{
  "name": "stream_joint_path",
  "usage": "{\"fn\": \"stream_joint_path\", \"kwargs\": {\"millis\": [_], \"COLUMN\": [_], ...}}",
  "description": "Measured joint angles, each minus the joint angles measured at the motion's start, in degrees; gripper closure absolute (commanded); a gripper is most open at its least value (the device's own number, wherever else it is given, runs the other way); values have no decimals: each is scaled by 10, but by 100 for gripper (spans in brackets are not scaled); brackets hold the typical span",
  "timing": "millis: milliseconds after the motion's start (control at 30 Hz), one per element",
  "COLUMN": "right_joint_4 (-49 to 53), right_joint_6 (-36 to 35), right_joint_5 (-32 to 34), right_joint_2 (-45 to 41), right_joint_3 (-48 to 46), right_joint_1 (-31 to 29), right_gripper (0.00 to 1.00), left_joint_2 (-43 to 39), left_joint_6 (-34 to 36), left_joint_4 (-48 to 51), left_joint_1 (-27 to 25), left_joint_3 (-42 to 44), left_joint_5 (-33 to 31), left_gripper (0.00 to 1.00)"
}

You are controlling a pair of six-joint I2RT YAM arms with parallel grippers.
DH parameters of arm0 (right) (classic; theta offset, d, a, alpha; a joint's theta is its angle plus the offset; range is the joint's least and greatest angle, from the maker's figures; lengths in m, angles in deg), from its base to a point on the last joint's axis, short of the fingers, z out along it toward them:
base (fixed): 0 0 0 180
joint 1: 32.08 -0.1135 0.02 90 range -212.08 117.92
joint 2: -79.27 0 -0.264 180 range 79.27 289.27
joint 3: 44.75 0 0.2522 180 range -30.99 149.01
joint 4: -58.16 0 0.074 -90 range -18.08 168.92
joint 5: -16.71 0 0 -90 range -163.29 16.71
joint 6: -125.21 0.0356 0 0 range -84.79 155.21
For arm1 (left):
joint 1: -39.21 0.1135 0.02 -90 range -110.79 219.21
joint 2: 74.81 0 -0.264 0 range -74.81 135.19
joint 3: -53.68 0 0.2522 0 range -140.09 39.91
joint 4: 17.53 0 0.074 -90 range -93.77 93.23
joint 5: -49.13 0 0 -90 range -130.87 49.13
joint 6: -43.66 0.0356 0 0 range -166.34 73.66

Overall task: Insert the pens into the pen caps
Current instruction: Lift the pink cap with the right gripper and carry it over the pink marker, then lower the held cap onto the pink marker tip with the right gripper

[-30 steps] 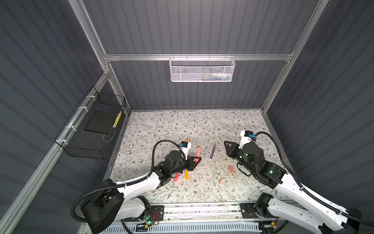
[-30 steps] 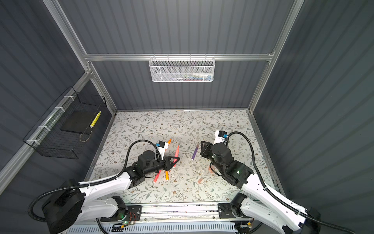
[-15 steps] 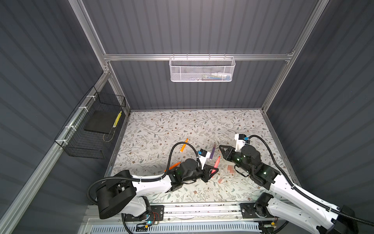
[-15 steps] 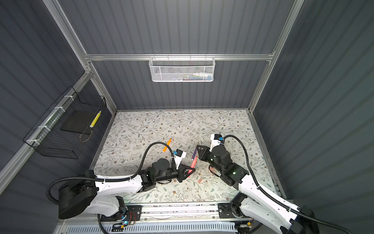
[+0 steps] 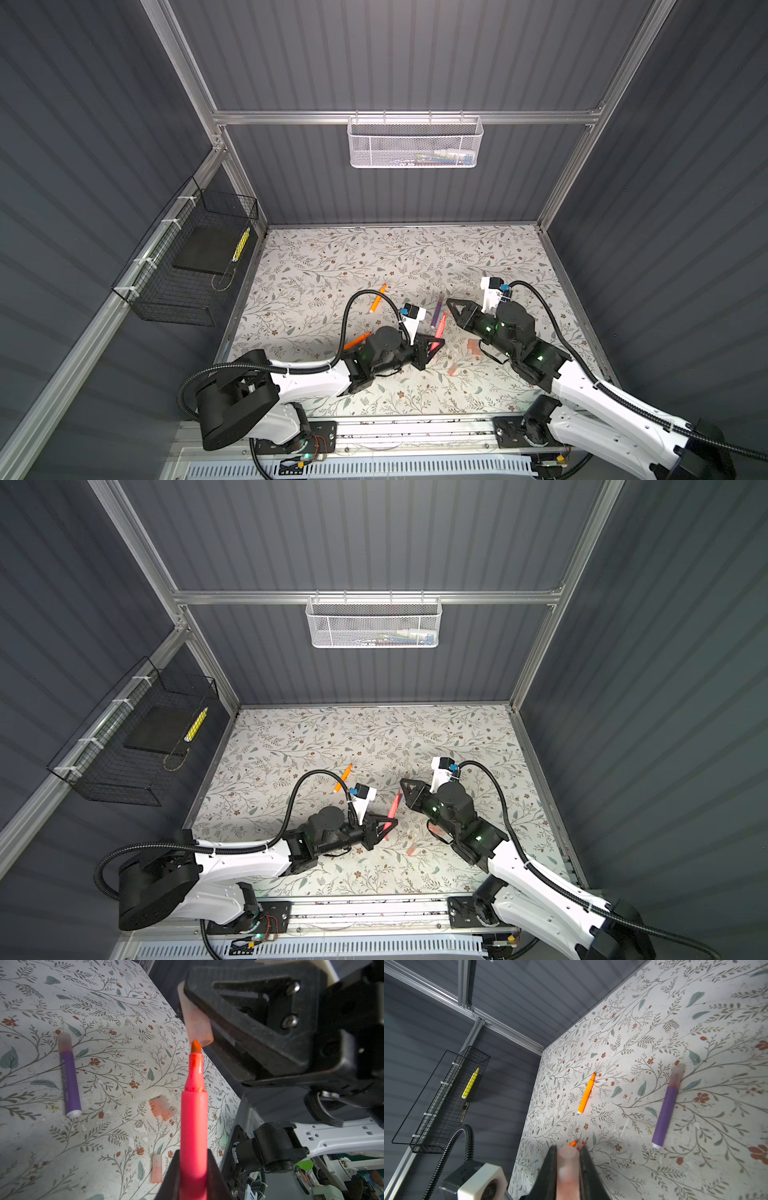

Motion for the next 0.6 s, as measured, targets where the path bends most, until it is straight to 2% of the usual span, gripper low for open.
{"fn": "stream_joint_path", "kwargs": {"millis": [600], "right_joint_4": [-14], "right_joint_6": [2], "right_joint_5": [-2], "right_joint_2": [9], "right_joint_3": [-4], "right_joint_1": [0], "right_gripper": [100], "left_joint_2": [18], "left_joint_6": [-7], "left_joint_4": [-27], "left_joint_1": [0], "left_joint_3": [0], "left_joint_5": [9], "left_gripper": [100]}}
